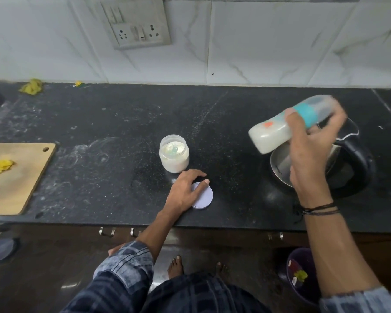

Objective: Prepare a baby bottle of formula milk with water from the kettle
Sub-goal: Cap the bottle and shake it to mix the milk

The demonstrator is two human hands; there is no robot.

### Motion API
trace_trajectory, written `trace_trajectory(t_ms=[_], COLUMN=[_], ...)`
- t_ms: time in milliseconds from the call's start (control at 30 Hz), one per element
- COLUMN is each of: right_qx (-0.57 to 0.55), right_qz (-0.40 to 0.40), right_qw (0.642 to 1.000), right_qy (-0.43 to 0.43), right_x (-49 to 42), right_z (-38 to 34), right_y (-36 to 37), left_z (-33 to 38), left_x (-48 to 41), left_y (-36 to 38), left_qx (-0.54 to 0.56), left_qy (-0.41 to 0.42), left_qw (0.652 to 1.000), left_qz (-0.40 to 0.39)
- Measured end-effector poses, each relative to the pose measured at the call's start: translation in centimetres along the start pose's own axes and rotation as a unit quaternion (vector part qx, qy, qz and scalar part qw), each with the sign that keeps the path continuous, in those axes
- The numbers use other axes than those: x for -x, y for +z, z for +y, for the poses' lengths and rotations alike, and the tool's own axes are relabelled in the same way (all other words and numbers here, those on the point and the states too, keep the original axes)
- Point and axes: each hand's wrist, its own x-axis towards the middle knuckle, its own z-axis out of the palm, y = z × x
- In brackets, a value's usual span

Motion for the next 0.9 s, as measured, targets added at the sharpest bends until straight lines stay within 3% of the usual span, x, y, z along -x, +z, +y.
trace_trajectory(t_ms=[100,233,367,500,600,733,833,900], right_qx=[-0.044,0.018,-0.059,0.016,-0.054,0.023,-0.039,-0.030], right_qz=[0.076,-0.011,0.071,-0.033,0.050,-0.034,0.033,0.027], right_qw=[0.995,1.000,0.994,0.999,0.997,0.999,0.999,0.999], right_qy=[-0.047,-0.011,-0.050,-0.009,-0.025,0.036,0.009,0.009], right_x=[-0.6,-0.1,-0.5,-0.2,-0.6,-0.6,-0.6,-0.5], right_z=[-0.9,-0.9,-1.5,-1.0,-1.1,-0.6,-0.5,-0.3], right_y=[-0.3,-0.8,-0.5,-1.0,-1.0,-1.0,-0.9,-0.5], left_z=[0.1,0.2,0.3,0.1,0.2,0.3,0.2,0.2], left_x=[0.0,0.1,0.0,0.0,0.0,0.0,-0.1,-0.1], left_y=[0.0,-0.1,-0.1,0.0,0.0,0.0,0.0,0.1], left_qx=[0.004,0.001,-0.001,0.003,0.004,0.004,0.005,0.001], left_qy=[-0.009,-0.002,-0.006,-0.008,-0.014,-0.018,-0.017,-0.020], left_qw=[1.000,1.000,1.000,1.000,1.000,1.000,1.000,1.000], left_qz=[0.001,-0.001,0.001,-0.002,-0.002,-0.001,-0.003,-0.003])
